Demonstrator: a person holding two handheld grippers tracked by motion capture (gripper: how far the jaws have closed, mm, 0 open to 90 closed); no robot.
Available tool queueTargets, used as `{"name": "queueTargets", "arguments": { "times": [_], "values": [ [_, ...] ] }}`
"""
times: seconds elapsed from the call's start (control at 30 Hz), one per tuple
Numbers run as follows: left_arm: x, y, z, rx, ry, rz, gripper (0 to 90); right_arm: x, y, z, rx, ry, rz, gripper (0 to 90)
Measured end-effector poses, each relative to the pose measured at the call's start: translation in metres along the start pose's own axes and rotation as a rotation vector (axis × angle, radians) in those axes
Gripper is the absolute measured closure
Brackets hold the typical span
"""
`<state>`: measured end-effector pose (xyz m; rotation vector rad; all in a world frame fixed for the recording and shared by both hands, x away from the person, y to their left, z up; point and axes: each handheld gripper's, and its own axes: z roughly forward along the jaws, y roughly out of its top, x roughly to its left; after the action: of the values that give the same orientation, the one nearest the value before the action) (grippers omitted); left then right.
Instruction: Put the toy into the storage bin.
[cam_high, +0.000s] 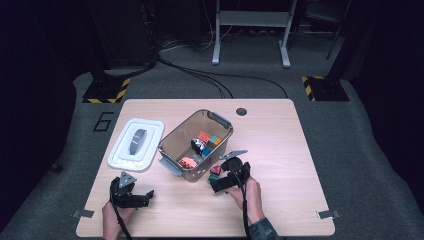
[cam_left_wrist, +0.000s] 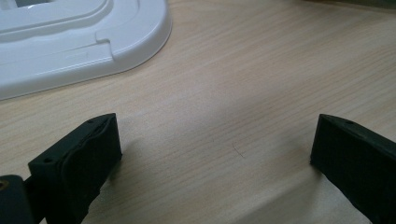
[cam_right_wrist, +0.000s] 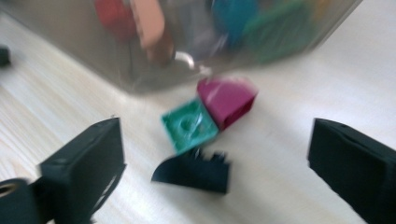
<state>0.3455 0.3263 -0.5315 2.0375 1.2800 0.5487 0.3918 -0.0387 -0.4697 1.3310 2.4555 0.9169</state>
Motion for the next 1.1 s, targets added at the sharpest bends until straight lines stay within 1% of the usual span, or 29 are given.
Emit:
{"name": "queueTargets", "arguments": {
  "times": [0.03, 0.07, 0.1, 0.17, 0.2, 0.23, 0.27, 0.3, 0.33, 0.37, 0.43, 0.47, 0.5, 0.6, 0.77, 0.83, 0.9, 0.93, 1.07, 1.1],
  "values": [
    [-0.001, 0.0, 0.0, -0.002, -0.001, -0.008, 1.4, 0.001, -0.003, 0.004, 0.01, -0.006, -0.002, 0.0],
    [-0.001, 0.0, 0.0, -0.001, -0.001, -0.007, 1.4, 0.003, -0.007, 0.008, 0.028, -0.002, 0.006, 0.0],
    [-0.001, 0.0, 0.0, -0.001, -0.002, -0.009, 1.4, 0.004, -0.009, 0.01, 0.028, -0.004, 0.006, 0.0],
    [-0.001, 0.0, 0.0, -0.002, -0.001, -0.008, 1.4, 0.006, -0.014, 0.014, 0.037, -0.023, 0.006, 0.0],
    [-0.001, 0.0, 0.0, 0.0, -0.002, -0.01, 1.4, 0.006, -0.015, 0.016, 0.04, -0.022, 0.007, 1.6],
    [-0.001, 0.0, 0.0, -0.001, -0.001, -0.008, 1.4, 0.007, -0.016, 0.017, 0.045, -0.012, 0.003, 6.1],
    [-0.001, 0.0, 0.0, -0.002, -0.001, -0.008, 1.4, 0.008, -0.017, 0.018, 0.046, -0.014, 0.003, 9.4],
    [-0.001, 0.0, 0.0, -0.001, -0.001, -0.008, 1.4, 0.009, -0.018, 0.019, 0.049, -0.034, -0.003, 12.8],
    [-0.001, 0.0, 0.0, -0.001, -0.001, -0.009, 1.4, 0.009, -0.019, 0.02, 0.058, -0.028, -0.011, 14.1],
    [-0.001, 0.0, 0.0, -0.001, -0.001, -0.008, 1.4, 0.009, -0.02, 0.021, 0.059, -0.025, 0.0, 15.2],
    [-0.001, 0.0, 0.0, -0.001, -0.002, -0.009, 1.4, 0.01, -0.021, 0.021, 0.071, -0.026, 0.0, 23.6],
    [-0.001, 0.0, 0.0, -0.001, -0.001, -0.009, 1.4, 0.01, -0.022, 0.022, 0.074, -0.036, 0.004, 26.3],
    [-0.001, 0.0, 0.0, -0.001, -0.001, -0.008, 1.4, 0.01, -0.022, 0.022, 0.072, -0.036, 0.002, 31.6],
    [-0.001, 0.0, 0.0, -0.002, -0.001, -0.009, 1.4, 0.009, -0.022, 0.02, 0.066, -0.037, -0.004, 40.1],
    [-0.001, 0.0, 0.0, -0.002, -0.001, -0.009, 1.4, 0.005, -0.021, 0.017, 0.061, -0.041, -0.005, 42.2],
    [-0.001, 0.0, 0.0, 0.001, -0.003, -0.01, 1.4, 0.003, -0.022, 0.014, 0.06, -0.037, -0.013, 42.4],
    [-0.001, 0.0, 0.0, -0.002, -0.001, -0.009, 1.4, 0.001, -0.022, 0.011, 0.047, -0.031, -0.012, 42.5],
    [-0.001, 0.0, 0.0, -0.002, -0.001, -0.009, 1.4, 0.001, -0.021, 0.009, 0.043, -0.042, -0.011, 42.5],
    [-0.001, 0.0, 0.0, -0.002, -0.001, -0.009, 1.4, -0.004, -0.02, 0.005, 0.022, -0.029, -0.009, 42.6],
    [-0.001, 0.0, 0.0, -0.001, -0.002, -0.008, 1.4, -0.006, -0.02, 0.003, 0.018, -0.027, -0.002, 42.6]
  ]
}}
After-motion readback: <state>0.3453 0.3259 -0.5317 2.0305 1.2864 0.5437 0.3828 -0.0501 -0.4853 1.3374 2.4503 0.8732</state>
